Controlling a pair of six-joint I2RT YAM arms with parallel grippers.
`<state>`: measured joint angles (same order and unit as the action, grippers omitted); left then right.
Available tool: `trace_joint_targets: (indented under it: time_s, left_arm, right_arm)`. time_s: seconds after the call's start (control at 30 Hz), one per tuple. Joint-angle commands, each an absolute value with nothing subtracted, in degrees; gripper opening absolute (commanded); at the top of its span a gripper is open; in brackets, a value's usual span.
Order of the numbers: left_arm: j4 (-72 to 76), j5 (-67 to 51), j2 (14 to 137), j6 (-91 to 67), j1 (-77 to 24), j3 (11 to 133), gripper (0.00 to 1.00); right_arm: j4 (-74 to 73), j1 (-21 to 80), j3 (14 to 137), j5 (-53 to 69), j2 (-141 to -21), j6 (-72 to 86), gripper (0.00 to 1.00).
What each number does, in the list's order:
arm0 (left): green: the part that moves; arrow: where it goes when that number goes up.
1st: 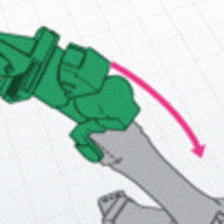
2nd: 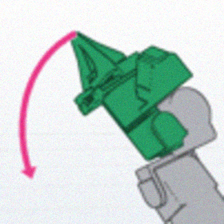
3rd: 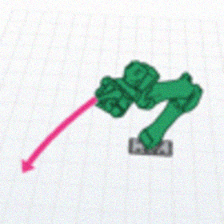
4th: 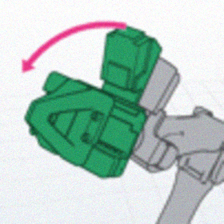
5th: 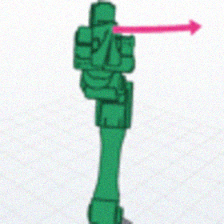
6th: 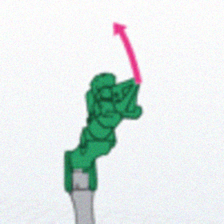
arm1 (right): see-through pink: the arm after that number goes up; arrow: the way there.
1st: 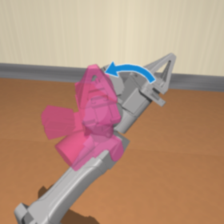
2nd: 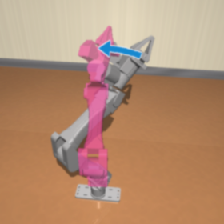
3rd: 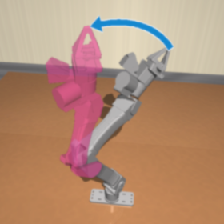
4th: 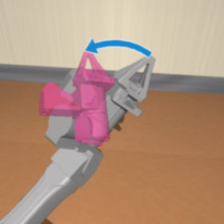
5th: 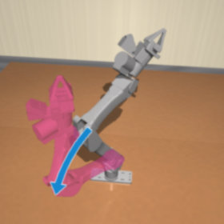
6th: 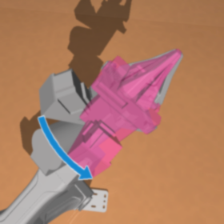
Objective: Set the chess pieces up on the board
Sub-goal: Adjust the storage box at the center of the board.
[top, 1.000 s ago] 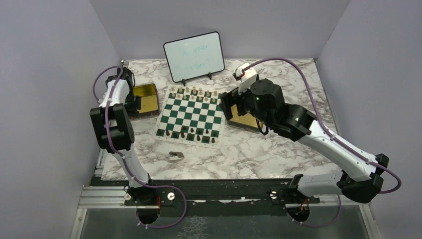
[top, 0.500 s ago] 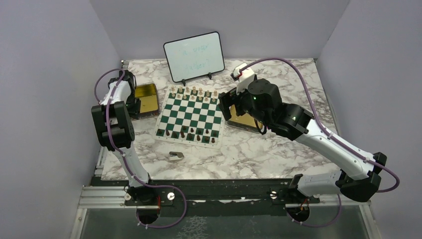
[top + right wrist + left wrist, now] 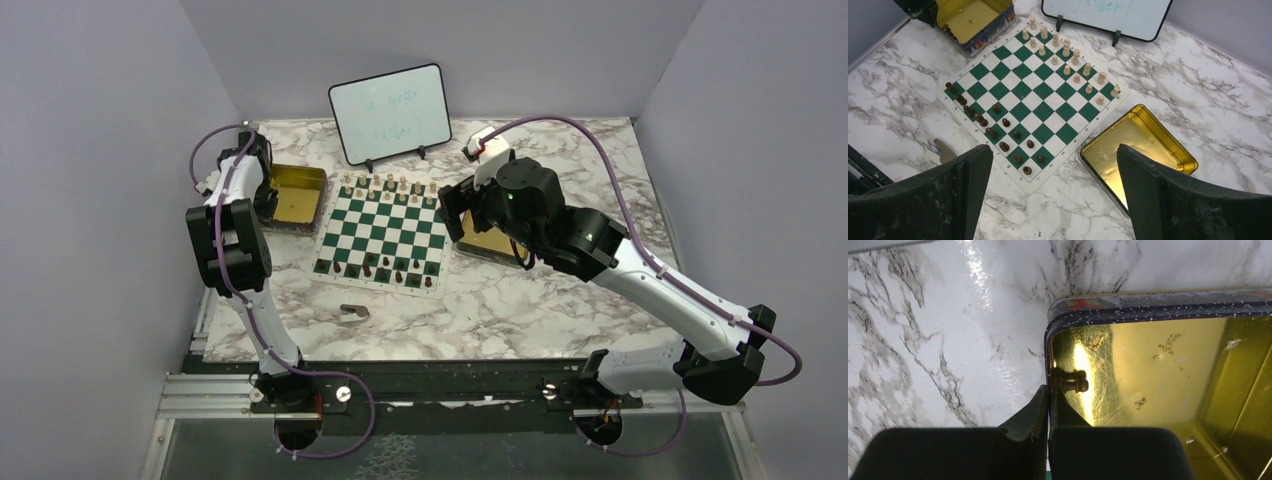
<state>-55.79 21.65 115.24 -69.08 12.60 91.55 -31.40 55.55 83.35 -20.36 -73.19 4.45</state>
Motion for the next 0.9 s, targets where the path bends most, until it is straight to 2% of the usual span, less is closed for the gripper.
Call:
trace_joint_targets:
  time_s: [0.0,0.27,0.87]
  left_arm:
    - [-55.2,24.7,115.2,-64.8,12.2,96.5,0.0]
    - [-54.8,29.9,115.2,-58.6,12.2,101.7,0.0]
    - [-39.9,24.0,109.2,-13.8,12.7,95.4,0.0]
  right_arm:
    - [-30.4,55.7,84.7,-20.9,-73.3,4.4,1.0]
    - [-30.5,55.7,84.3,-20.7,-72.9,4.3,1.0]
    - [-30.8,55.7,82.1,-19.5,-70.6,4.5,1.0]
